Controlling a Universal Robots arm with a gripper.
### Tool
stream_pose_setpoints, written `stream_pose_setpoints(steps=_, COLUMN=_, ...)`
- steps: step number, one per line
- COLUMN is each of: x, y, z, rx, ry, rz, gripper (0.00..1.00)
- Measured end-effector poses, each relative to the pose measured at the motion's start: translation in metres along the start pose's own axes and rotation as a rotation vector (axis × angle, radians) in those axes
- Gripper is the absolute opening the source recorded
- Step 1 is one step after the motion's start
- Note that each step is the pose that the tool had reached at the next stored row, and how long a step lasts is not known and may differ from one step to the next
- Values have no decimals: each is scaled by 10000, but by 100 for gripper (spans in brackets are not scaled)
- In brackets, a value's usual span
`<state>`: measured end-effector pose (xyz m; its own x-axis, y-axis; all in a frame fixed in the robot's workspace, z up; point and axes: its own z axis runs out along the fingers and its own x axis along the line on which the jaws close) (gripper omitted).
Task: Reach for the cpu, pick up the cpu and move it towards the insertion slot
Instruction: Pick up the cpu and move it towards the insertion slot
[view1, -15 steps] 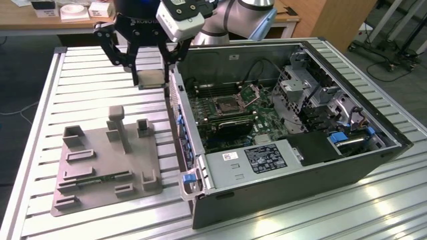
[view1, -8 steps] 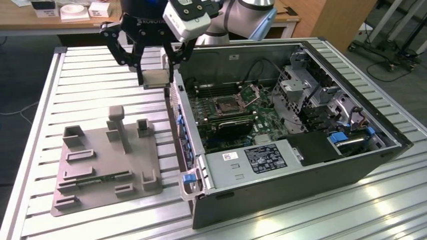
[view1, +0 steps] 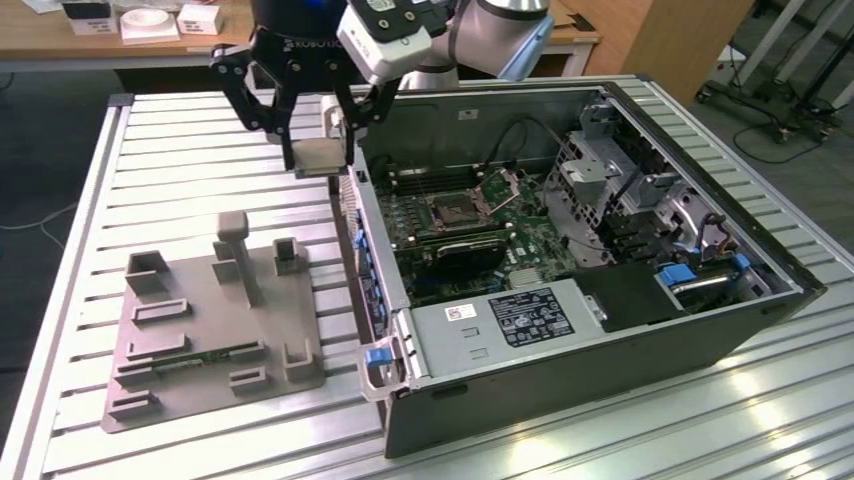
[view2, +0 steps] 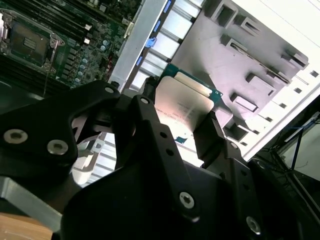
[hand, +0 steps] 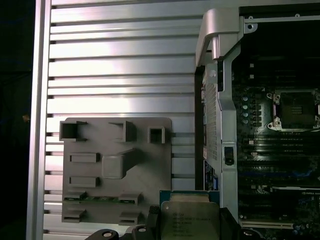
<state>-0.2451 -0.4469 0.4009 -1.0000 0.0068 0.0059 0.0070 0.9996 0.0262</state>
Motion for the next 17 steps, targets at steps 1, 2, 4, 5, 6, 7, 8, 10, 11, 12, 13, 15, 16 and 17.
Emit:
stream_pose_setpoints(steps=1, x=-26, y=0, z=1, rx=-1, ry=-1, rz=1, gripper=54)
stream_pose_setpoints(steps=2, x=-53, y=0, z=2, rx=-1, ry=-1, rz=0, gripper=54)
stream_pose_setpoints(steps=4, x=-85, y=0, z=4, rx=-1, ry=-1, rz=0, gripper=54)
stream_pose_setpoints(steps=5, x=-99, y=1, z=5, rx=-1, ry=-1, rz=0, gripper=54)
stream_pose_setpoints(steps=6, x=-109, y=1, z=7, rx=-1, ry=-1, rz=-1, gripper=54)
stream_pose_setpoints(steps=7, x=-120, y=1, z=9, rx=-1, ry=-1, rz=0, gripper=54)
stream_pose_setpoints(steps=8, x=-132, y=0, z=11, rx=-1, ry=-1, rz=-1, gripper=54)
stream_pose_setpoints(steps=10, x=-154, y=1, z=14, rx=-1, ry=-1, rz=0, gripper=54)
stream_pose_setpoints(steps=11, x=-208, y=1, z=19, rx=-1, ry=-1, rz=-1, gripper=54)
stream_pose_setpoints(steps=12, x=-215, y=1, z=19, rx=-1, ry=-1, rz=0, gripper=54)
stream_pose_setpoints(steps=13, x=-221, y=1, z=19, rx=-1, ry=-1, rz=0, gripper=54)
stream_pose_setpoints(steps=15, x=-223, y=1, z=19, rx=-1, ry=-1, rz=1, gripper=54)
stream_pose_setpoints(steps=16, x=-226, y=1, z=19, rx=0, ry=-1, rz=0, gripper=54)
stream_pose_setpoints(steps=17, x=-228, y=1, z=19, rx=-1, ry=-1, rz=0, gripper=54)
